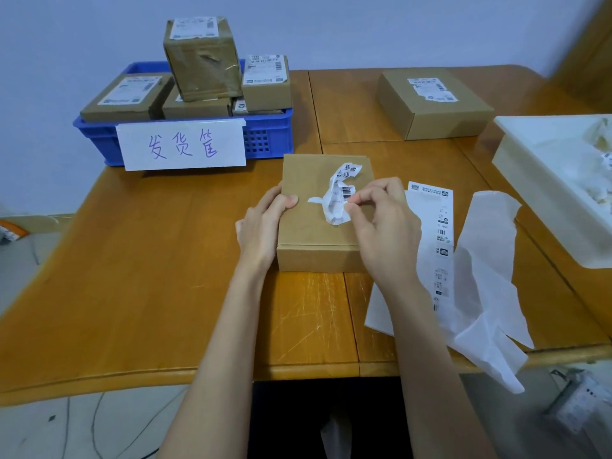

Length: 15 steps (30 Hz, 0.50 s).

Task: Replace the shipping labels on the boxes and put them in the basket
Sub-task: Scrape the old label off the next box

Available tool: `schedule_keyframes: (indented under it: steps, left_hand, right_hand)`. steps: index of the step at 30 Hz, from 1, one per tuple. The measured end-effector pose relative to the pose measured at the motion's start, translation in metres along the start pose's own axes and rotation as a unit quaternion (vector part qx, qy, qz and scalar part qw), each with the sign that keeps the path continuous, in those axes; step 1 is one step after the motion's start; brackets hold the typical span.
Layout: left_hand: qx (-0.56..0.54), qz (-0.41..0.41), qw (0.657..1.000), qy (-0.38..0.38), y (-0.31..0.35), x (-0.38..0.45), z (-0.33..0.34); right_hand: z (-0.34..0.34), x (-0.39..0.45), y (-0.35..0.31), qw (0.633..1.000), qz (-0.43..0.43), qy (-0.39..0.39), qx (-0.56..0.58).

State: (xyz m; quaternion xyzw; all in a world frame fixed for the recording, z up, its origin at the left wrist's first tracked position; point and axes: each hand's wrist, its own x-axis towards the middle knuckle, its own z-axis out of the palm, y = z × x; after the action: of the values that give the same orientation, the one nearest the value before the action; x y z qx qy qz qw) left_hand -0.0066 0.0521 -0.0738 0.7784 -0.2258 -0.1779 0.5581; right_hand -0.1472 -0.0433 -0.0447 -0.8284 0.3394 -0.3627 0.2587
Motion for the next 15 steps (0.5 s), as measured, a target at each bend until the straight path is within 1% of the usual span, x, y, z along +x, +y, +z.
schedule_keyframes:
  steps: [2,3,6,8,10,12,13,15]
  left_hand:
    - [0.009,0.003,1.000,-0.004,0.000,0.000,0.001]
    - [0.014,0.005,1.000,-0.005,0.000,-0.001,0.002]
    - [0.015,-0.004,1.000,0.007,0.001,-0.001,0.003]
    - [0.025,0.004,1.000,0.006,0.002,0.000,0.004]
    - [0.029,0.009,1.000,0.006,0.002,0.001,0.004]
    - [0.029,0.009,1.000,0.010,0.001,0.002,0.004]
    - [0.030,0.010,0.999,0.011,0.001,0.002,0.003]
    - [0.028,0.009,0.999,0.012,0.000,0.003,0.004]
  right_hand:
    - [0.000,0.005,-0.002,1.000,0.020,-0.007,0.000]
    - [-0.001,0.006,-0.002,0.999,0.033,-0.018,0.022]
    - [-0.007,0.004,-0.001,0.984,0.074,-0.069,0.145]
    - [-0.015,0.002,-0.002,0.962,0.104,-0.070,0.243]
    - [-0.023,0.002,0.000,0.947,0.116,-0.065,0.292]
    - [-0.025,0.001,0.001,0.952,0.098,-0.082,0.279]
    - [-0.024,-0.001,0.001,0.959,0.082,-0.090,0.256]
    - [-0.018,-0.005,0.001,0.980,0.038,-0.087,0.173]
